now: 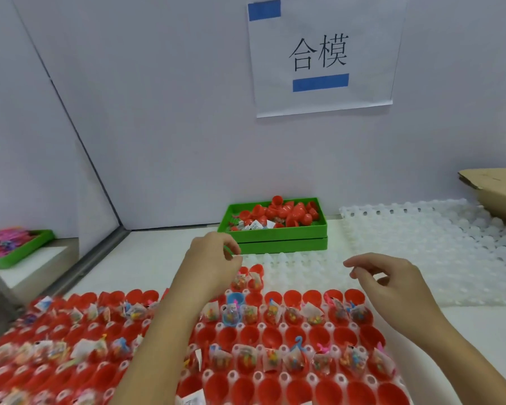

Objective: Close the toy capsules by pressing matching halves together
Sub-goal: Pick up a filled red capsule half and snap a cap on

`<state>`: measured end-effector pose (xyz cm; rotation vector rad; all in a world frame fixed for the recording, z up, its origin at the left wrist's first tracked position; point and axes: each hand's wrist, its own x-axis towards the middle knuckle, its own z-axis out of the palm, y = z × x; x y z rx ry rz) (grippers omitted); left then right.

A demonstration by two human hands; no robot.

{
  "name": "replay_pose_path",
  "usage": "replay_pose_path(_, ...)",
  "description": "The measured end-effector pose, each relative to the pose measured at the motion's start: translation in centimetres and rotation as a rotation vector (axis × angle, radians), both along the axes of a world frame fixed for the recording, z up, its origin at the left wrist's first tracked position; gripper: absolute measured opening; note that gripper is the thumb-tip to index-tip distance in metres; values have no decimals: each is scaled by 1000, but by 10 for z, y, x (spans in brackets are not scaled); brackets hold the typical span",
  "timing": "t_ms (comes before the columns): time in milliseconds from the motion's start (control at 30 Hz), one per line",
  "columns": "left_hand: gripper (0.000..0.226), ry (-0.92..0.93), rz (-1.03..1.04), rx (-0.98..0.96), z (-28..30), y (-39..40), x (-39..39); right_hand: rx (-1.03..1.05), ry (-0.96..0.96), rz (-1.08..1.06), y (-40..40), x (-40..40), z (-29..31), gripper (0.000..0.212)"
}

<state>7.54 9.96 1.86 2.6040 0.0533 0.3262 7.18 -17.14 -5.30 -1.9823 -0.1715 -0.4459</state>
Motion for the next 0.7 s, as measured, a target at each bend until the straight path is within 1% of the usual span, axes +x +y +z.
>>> replay_pose_path(33,6,48,-35,36,3,-2,7,2,-2,-1,0,0,0,32)
replay_pose_path(100,19,133,-118,133,7,-8,21,-4,-2,-1,1,0,-2,33)
replay_pose_path(200,29,227,-219,279,2,-23,41,-6,4,3,2,0,-4,33)
replay_pose_path(267,40,317,-237,369,-4,-32,52,-6,2,4,2,0,-4,32)
replay_pose_path(300,41,357,-246,404,-5,-34,58,-6,1,4,3,1,-5,32)
replay_pose_path(467,29,497,-391,473,2,-28,80,1,6,10,1,2,-6,31)
replay_pose_path(600,26,454,-442,531,0,-19,89,4,4,8,0,3,-5,31)
replay_pose_path(700,15,389,-445,482,-10,-15,91,-12,14,5,1,3,-5,30)
